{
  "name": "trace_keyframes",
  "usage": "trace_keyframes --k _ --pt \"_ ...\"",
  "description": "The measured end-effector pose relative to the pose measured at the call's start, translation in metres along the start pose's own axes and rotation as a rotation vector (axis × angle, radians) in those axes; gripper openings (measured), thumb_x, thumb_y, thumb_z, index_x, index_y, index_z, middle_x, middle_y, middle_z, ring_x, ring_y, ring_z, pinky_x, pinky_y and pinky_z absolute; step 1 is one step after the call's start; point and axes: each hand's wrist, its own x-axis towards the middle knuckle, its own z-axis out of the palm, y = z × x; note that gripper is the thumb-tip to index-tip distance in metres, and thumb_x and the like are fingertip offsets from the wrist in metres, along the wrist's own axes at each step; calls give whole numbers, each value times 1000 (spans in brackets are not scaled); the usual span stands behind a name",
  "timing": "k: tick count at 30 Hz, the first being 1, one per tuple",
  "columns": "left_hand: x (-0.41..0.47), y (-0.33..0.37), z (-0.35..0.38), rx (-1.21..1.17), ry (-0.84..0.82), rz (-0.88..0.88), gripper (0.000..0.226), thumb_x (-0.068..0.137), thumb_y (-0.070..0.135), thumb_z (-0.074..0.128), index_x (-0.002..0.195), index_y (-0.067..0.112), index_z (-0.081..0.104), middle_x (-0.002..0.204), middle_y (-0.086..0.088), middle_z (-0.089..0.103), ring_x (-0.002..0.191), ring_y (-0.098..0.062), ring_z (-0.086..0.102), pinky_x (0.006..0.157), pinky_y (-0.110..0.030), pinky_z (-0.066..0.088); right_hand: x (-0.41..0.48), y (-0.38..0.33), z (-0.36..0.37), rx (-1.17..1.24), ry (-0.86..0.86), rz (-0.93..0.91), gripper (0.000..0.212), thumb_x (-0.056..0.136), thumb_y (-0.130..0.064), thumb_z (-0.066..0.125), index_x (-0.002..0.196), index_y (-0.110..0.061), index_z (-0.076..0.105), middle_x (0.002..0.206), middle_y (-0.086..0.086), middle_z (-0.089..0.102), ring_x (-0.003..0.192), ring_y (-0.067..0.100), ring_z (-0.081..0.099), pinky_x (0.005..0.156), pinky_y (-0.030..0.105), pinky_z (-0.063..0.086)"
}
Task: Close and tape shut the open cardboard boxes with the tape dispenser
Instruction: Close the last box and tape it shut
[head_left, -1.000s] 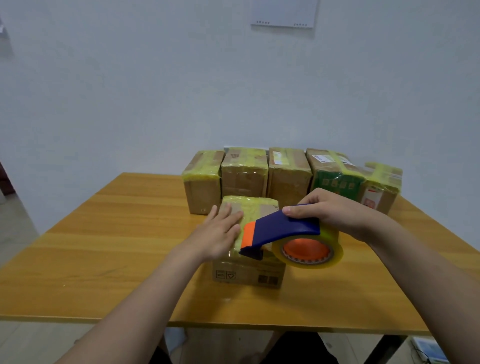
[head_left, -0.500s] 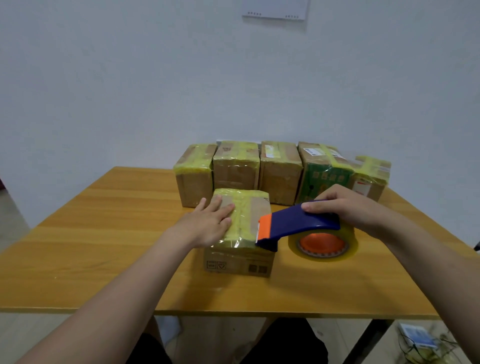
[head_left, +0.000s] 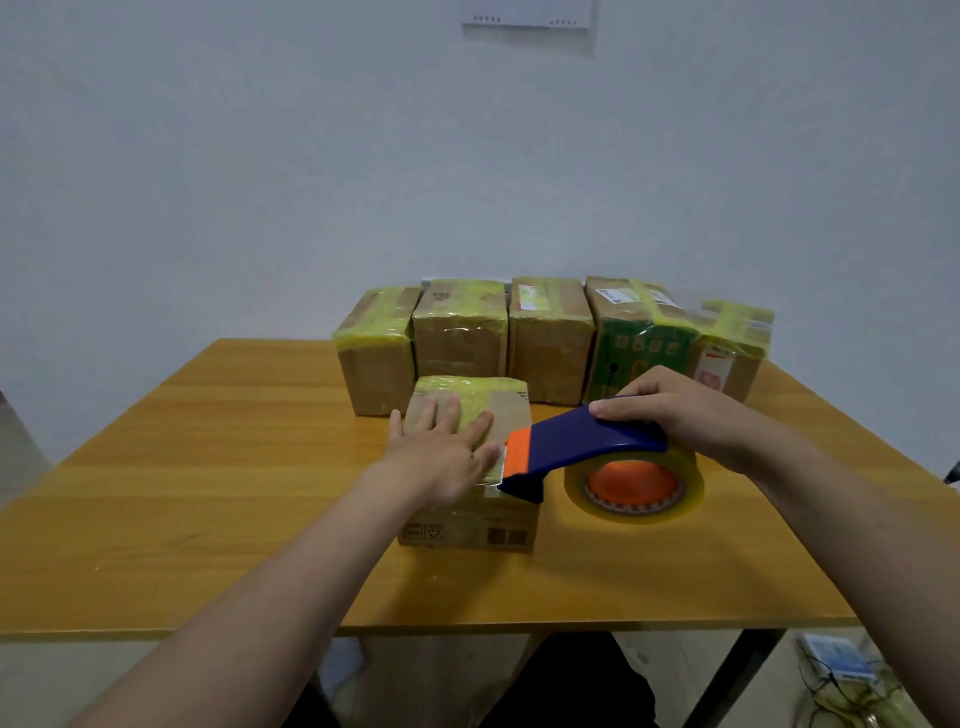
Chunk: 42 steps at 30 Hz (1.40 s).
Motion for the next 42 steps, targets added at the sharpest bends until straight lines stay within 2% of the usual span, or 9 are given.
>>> trace_keyframes --k 6,10,15,19,22,29,33,38,42 --pt "-3 1 0 -20 16 -4 63 105 64 12 163 44 -6 172 -2 -18 158 -29 -19 124 -61 -9 -3 12 -9 -8 -41 26 70 75 -68 65 88 0 75 82 13 74 76 27 68 80 36 53" --pt "-2 1 0 -31 9 -17 63 105 65 10 163 45 -5 172 -1 -18 158 -28 -19 123 -61 -12 -18 33 -28 23 49 94 79 63 -71 68 82 5 73 77 18 69 70 24 61 75 32 45" --pt "1 6 -6 28 -18 -22 64 106 63 11 164 42 -5 173 -4 -16 158 -32 -17 122 -64 -13 -17 37 -17 -8 0 91 60 77 -65 69 74 -5 75 70 12 67 61 14 58 72 31 43" --pt "2 7 -4 -13 -29 -33 62 107 61 12 164 42 -6 173 -5 -17 158 -32 -19 123 -63 -11 -11 23 -22 -88 -6 89 58 82 -65 69 83 -8 78 78 12 73 67 16 64 71 30 49" --pt "1 7 -1 -14 -15 -37 61 107 61 12 163 43 -7 172 -5 -18 157 -32 -19 123 -63 -11 -5 5 -24 -185 -25 78 62 78 -65 66 84 -4 76 77 15 72 66 22 64 69 34 50" --pt "1 7 -1 -8 -1 -27 61 107 60 12 163 43 -7 172 -6 -17 157 -33 -18 123 -64 -9 14 -56 -14 -516 -3 90 50 82 -54 75 82 -4 75 64 8 62 60 18 54 60 33 44" --pt "-1 4 0 -37 7 -22 60 107 60 11 163 44 -4 173 -4 -16 158 -30 -17 123 -61 -8 14 -43 17 -929 -32 111 49 79 -65 72 95 -20 64 81 -5 65 73 12 62 67 26 57" --pt "2 5 1 -84 20 -27 65 104 68 12 164 45 2 174 -2 -12 159 -29 -16 125 -61 -8 13 -4 31 -759 -21 171 46 82 -67 68 90 -23 65 80 -5 69 76 11 66 66 27 60" --pt "3 8 -11 -87 -47 -54 96 85 92 20 164 40 9 174 -4 -2 160 -32 -7 123 -66 -6 14 0 23 -675 44 164 46 82 -66 68 90 -20 68 78 -3 71 74 13 68 69 31 62"
